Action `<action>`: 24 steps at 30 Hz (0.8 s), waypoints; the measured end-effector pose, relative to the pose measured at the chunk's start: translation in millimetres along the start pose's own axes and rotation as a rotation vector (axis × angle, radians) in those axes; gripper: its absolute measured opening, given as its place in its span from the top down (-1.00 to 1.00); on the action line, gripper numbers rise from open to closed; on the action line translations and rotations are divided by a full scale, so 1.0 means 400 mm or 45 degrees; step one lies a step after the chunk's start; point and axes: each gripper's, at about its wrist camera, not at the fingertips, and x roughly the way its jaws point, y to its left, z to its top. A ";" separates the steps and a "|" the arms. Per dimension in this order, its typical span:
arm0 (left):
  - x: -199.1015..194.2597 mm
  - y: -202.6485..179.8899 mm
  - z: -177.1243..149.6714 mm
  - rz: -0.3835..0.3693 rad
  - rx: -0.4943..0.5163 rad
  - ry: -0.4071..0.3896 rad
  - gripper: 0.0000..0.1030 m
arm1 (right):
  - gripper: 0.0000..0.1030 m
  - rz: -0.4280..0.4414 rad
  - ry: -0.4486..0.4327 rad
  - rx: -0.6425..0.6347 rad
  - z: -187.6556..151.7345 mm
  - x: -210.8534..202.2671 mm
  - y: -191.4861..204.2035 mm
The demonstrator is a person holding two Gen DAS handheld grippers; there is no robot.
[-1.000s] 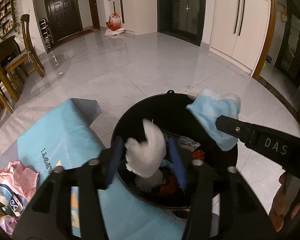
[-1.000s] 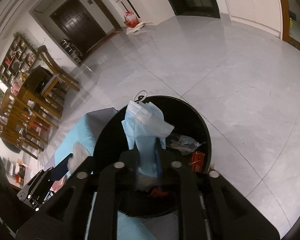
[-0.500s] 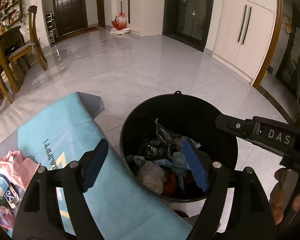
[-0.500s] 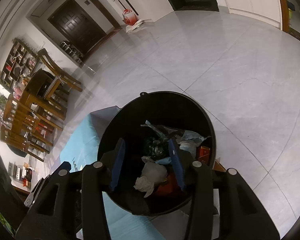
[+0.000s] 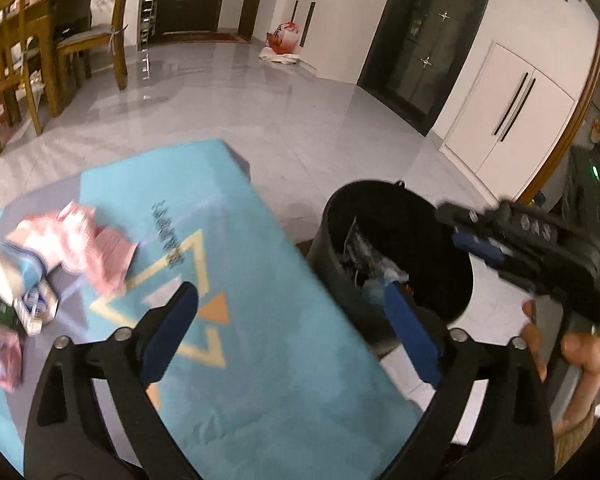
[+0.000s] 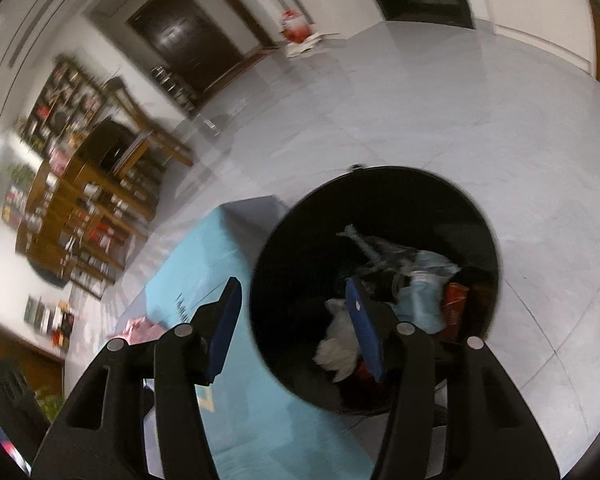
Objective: Collect trash
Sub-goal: 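Grasp the yellow potato chip bag with the left tool while the right grasps the pink plastic bag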
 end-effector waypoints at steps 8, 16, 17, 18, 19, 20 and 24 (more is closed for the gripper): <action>-0.117 0.178 -0.109 0.076 -0.140 0.014 -0.93 | -0.21 0.081 0.062 -0.180 -0.051 0.033 0.144; -0.293 0.435 -0.204 0.293 -0.376 -0.046 -0.93 | -0.30 0.237 0.249 -0.422 -0.167 0.090 0.328; -0.311 0.460 -0.211 0.312 -0.406 -0.055 -0.93 | -0.30 0.275 0.298 -0.437 -0.189 0.102 0.351; -0.334 0.499 -0.220 0.344 -0.451 -0.070 -0.93 | -0.30 0.305 0.345 -0.454 -0.209 0.116 0.376; -0.353 0.536 -0.228 0.372 -0.491 -0.082 -0.93 | -0.30 0.324 0.383 -0.474 -0.228 0.127 0.396; -0.369 0.571 -0.236 0.400 -0.531 -0.089 -0.93 | -0.30 0.334 0.411 -0.497 -0.250 0.133 0.413; -0.395 0.672 -0.254 0.428 -0.634 -0.095 -0.93 | -0.30 0.371 0.519 -0.607 -0.333 0.171 0.500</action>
